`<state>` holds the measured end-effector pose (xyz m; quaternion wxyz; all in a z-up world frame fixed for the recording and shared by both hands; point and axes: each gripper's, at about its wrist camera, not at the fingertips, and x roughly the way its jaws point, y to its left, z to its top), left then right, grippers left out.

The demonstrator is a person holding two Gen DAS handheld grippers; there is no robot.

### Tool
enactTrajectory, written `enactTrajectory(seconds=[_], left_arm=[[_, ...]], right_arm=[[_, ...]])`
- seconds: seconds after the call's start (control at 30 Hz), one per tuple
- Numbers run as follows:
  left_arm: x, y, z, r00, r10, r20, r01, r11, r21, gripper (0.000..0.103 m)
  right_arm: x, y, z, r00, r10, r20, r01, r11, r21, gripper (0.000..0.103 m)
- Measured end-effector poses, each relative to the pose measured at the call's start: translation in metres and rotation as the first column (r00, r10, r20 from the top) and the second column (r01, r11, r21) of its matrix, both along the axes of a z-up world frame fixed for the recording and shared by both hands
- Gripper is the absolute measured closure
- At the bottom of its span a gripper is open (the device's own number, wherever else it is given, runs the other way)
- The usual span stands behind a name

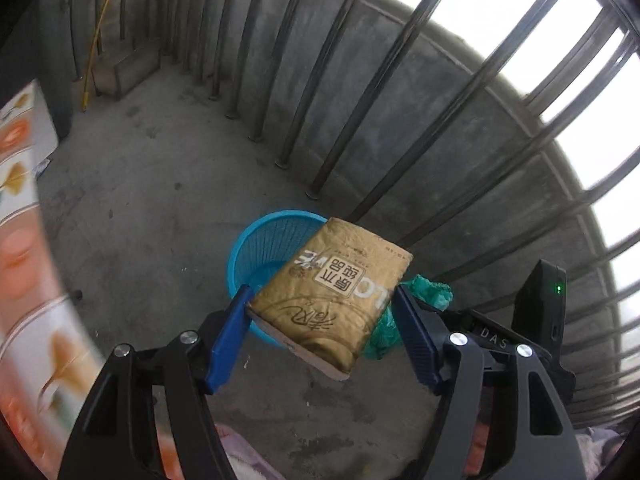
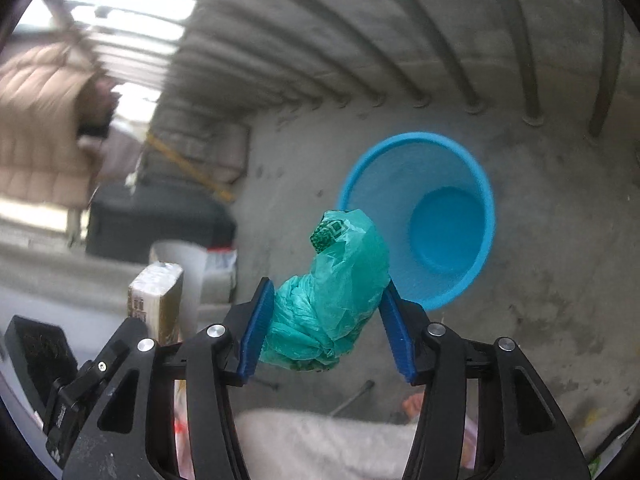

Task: Collect trash
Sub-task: 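Carry both items to the blue wastebasket and open both grippers to drop them, then move both tools back toward the table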

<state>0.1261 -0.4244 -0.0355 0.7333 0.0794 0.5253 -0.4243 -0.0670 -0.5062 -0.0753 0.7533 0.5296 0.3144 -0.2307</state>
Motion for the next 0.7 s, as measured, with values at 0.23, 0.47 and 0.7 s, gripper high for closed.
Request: enactTrajectory(seconds=[0.23,0.47,0.7], left_arm=[[0.007,-0.037,-0.034,0.996,0.02,0.084,-0.022,1.0,0.022,0.015],[0.002,0.007,-0.017,0.997,0.009,0.071,-0.004,0.998,-0.062,0.015],[-0.026,0.051,0.025,0.983,-0.039,0.182,0.06,0.992,-0.113,0.015]], right_arm=[[0.003,-0.049,-0.071,0.997,-0.065,-0.032,0.069,0.984,0.167,0.025],[-0.007,-0.032,-0.065,0.997,-0.032,-0.073,0.04,0.993,0.111,0.024],[-0.015,-0.002,-0.009,0.984,0.022,-0.174,-0.05,0.986,-0.157,0.018]])
